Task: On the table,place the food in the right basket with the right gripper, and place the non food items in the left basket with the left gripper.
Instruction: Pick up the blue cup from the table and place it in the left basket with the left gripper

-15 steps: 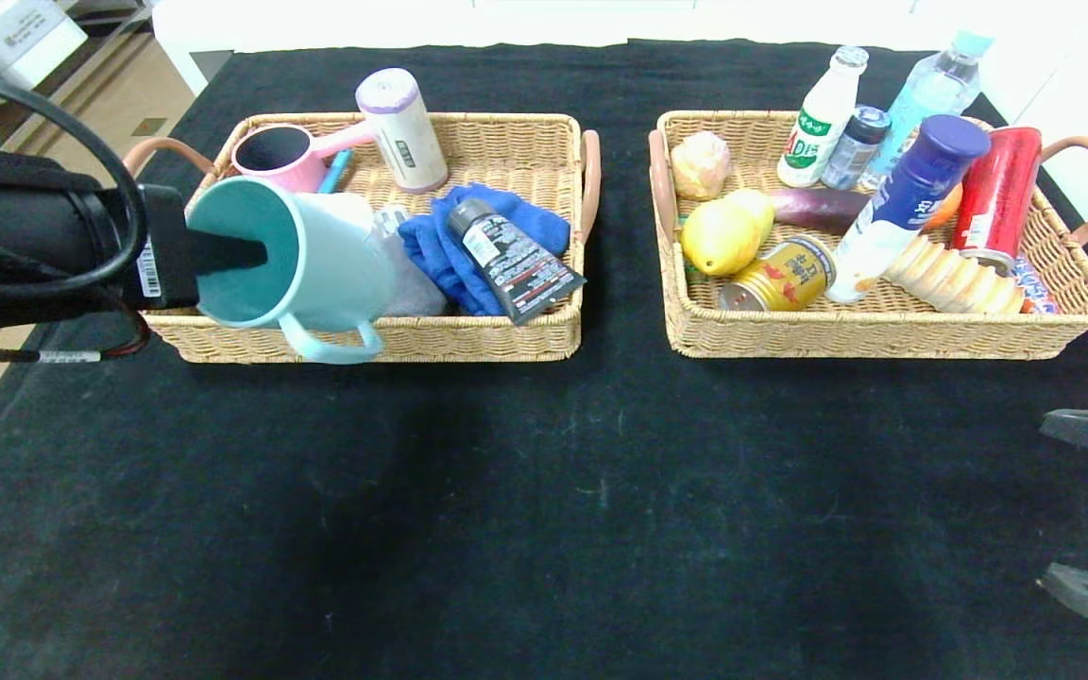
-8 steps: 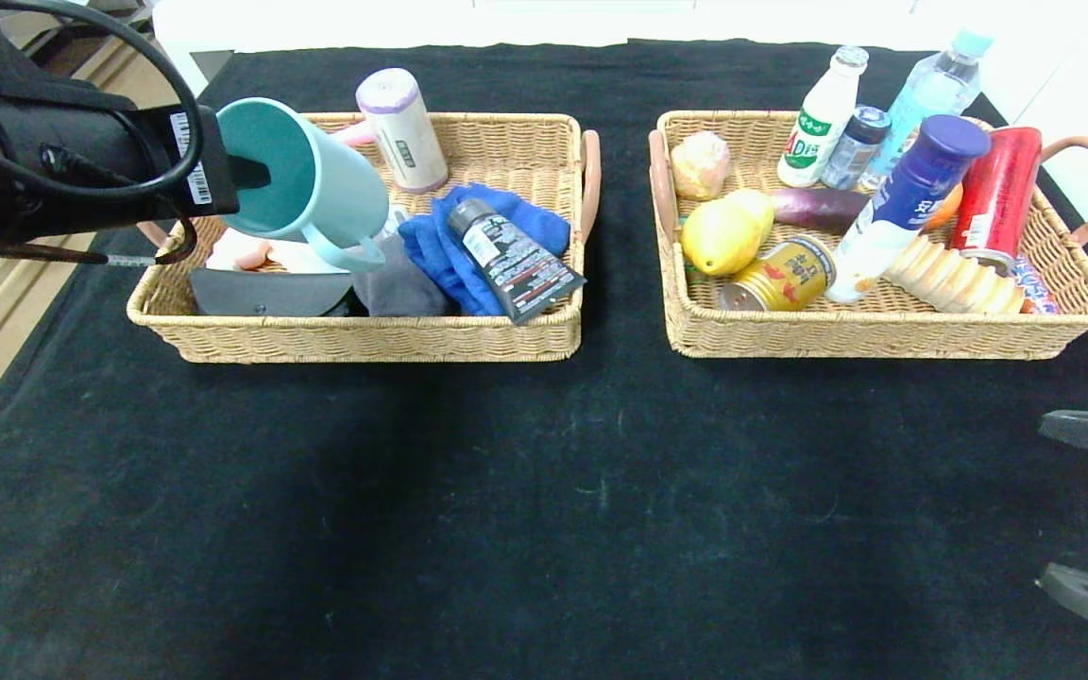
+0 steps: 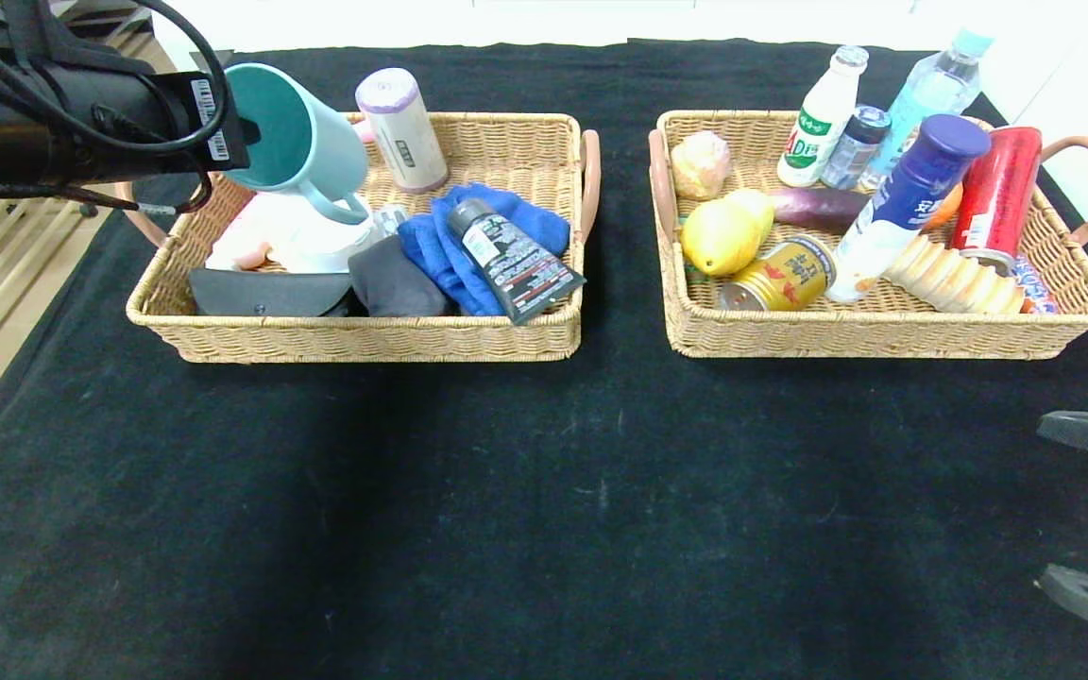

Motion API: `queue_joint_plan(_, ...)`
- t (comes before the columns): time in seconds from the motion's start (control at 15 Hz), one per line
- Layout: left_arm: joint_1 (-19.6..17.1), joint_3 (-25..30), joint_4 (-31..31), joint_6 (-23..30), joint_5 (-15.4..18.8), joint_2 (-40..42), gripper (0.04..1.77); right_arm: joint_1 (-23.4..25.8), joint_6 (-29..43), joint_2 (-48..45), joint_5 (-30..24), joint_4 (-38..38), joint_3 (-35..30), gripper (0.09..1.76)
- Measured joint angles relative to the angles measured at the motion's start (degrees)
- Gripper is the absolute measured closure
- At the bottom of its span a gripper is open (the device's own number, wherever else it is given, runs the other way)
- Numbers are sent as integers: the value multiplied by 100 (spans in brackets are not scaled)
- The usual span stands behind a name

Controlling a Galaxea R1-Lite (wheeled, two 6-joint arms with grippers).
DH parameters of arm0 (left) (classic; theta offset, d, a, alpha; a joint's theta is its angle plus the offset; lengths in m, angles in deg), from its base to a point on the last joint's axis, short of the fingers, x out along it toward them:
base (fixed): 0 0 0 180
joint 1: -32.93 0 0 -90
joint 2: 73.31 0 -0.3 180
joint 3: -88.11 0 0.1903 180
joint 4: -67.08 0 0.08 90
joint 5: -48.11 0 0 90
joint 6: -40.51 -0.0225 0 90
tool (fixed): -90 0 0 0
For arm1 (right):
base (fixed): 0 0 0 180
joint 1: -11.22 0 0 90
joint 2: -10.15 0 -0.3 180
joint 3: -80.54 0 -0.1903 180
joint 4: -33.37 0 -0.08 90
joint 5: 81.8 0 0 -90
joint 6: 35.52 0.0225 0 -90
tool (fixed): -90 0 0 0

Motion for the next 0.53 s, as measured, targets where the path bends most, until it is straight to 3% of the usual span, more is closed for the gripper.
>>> queue_joint_plan(0.53,-12,-452,374,-157,-9,-583,164,0,-9,11,0,-2,-5,14)
